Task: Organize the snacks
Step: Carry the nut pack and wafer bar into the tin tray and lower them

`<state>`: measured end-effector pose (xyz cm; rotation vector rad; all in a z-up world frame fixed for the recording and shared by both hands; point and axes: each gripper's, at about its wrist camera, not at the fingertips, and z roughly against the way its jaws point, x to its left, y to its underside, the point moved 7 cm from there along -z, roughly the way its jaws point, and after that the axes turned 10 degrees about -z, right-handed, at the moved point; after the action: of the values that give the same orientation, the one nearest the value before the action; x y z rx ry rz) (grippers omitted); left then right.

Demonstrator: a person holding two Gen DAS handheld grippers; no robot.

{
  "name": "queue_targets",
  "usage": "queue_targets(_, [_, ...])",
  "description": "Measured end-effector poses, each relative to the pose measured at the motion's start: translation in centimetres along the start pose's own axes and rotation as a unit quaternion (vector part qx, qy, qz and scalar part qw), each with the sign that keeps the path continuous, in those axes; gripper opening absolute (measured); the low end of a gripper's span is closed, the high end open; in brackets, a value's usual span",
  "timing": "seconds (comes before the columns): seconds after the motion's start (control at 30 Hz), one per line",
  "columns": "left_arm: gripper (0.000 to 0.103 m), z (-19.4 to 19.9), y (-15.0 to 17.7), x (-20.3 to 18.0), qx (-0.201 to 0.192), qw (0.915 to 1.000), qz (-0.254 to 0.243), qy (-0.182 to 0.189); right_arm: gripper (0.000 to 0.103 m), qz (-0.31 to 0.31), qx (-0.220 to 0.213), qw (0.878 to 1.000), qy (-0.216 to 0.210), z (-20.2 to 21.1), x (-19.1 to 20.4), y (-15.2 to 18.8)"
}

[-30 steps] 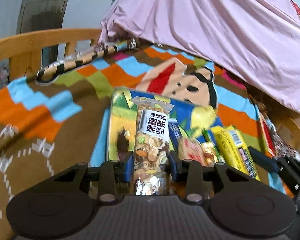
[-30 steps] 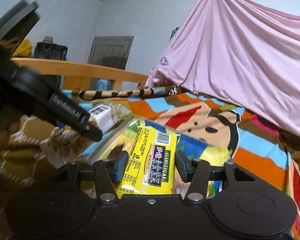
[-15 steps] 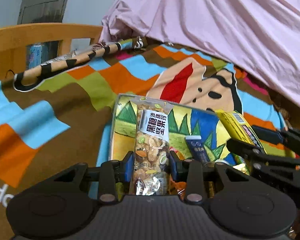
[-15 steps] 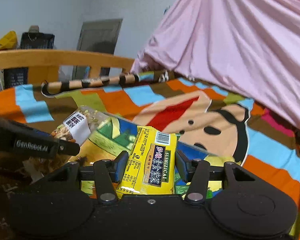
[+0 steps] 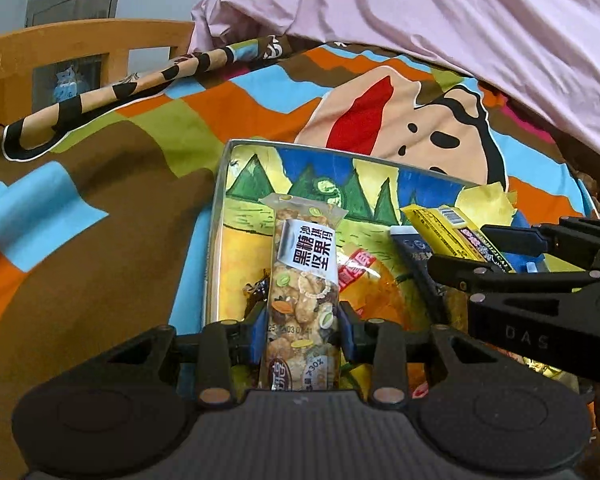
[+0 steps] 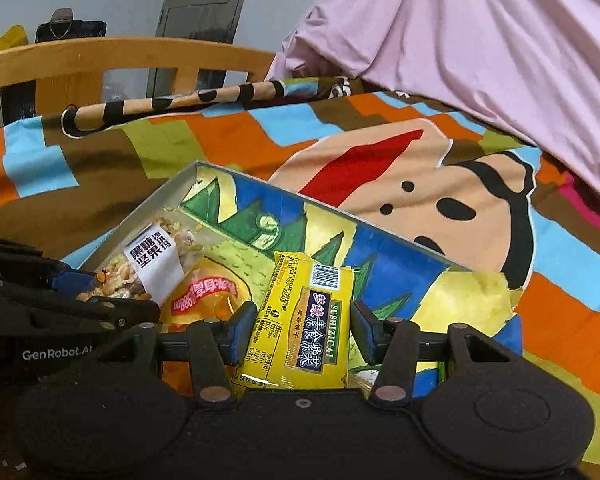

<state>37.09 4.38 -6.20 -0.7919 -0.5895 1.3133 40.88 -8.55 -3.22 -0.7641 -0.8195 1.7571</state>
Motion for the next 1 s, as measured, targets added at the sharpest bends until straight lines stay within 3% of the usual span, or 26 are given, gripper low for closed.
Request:
queue_targets(0.37, [0.041, -0.3, 0.1, 0.2, 0.008, 0.9999, 0.008, -0.006, 0.054, 0.01, 0.015, 1.0, 0.007, -1.0, 0.5, 0.9])
queue_targets(0.4, [0.044, -0.3, 0.1, 0.3, 0.012, 0.9998, 0.014, -0.004, 0.054, 0.009, 0.015, 1.0, 0.007, -0.9, 0.5, 0.9])
queue_targets(0.53, [0.052, 0.6, 0.1, 0.6, 0.001, 0.9994, 0.034, 0.006, 0.076, 0.005, -0.007, 1.0, 0.011, 0.4, 0.1, 0.5])
queue_targets(0.63, [0.057, 1.6, -0.4, 0.4, -0.016, 0.9995, 0.028, 0.002, 0.077, -0.001, -0.023, 1.0, 0.013, 1.7, -0.4, 0.1])
queue_targets(0.7, [0.065, 2.5, -0.7, 0.2, -0.031, 0.9991, 0.028, -0.001, 0.078, -0.006, -0.035, 0.999, 0.015, 2.7, -0.8, -0.2])
queue_targets(1.0, [0.088, 7.3, -1.6, -0.7, -0.09, 0.9953, 0.025, -0.025, 0.092, -0.038, -0.111, 0.993, 0.023, 8.5, -3.0, -1.1])
